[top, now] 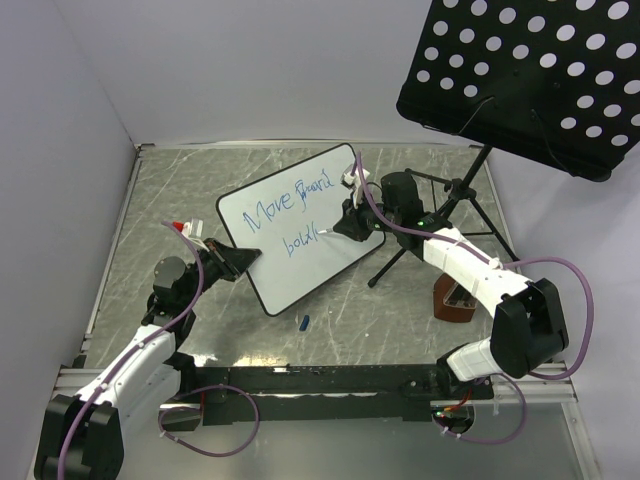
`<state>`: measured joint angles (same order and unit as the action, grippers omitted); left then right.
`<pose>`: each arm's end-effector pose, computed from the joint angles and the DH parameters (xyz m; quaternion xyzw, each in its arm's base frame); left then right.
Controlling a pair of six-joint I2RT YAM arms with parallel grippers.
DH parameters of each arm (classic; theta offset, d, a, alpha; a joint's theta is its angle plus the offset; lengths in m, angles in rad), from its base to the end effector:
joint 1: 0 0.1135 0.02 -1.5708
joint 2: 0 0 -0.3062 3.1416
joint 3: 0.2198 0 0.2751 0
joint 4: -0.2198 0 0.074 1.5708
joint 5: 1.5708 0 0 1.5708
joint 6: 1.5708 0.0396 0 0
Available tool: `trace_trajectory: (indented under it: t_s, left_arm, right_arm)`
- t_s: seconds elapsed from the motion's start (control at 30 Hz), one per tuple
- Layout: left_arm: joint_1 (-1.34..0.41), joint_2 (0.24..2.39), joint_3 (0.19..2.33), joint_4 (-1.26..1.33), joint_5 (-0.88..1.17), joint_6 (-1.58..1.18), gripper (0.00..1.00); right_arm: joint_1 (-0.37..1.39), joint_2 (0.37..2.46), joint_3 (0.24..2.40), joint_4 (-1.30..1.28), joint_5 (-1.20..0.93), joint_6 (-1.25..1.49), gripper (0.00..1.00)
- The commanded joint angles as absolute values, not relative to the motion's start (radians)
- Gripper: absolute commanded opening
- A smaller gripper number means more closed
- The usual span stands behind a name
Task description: Write a sentence on the whiteboard
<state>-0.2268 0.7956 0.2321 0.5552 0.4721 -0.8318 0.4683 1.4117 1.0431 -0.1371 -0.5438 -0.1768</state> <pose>0.1655 -0.0567 0.2386 -0.0485 0.7081 -0.4890 0.5071 0.2923 0.1708 0.3228 -0.3924 0.7438 0.2999 0.4503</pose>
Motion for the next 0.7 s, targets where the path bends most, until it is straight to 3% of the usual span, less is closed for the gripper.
trace_trajectory:
  t_s: [0.0,0.67]
  left_arm:
    - [-0.238,0.776,0.247,0.658,0.528,-0.795,0.01]
    - [-0.238,0.775,0.245,0.66,0.528,-0.795,0.01]
  right_arm:
    - [0.465,1.394,1.042,-0.146,-0.531,-0.198,0.0]
    - [0.462,1.408,1.089,-0.11,-0.456,-0.178,0.0]
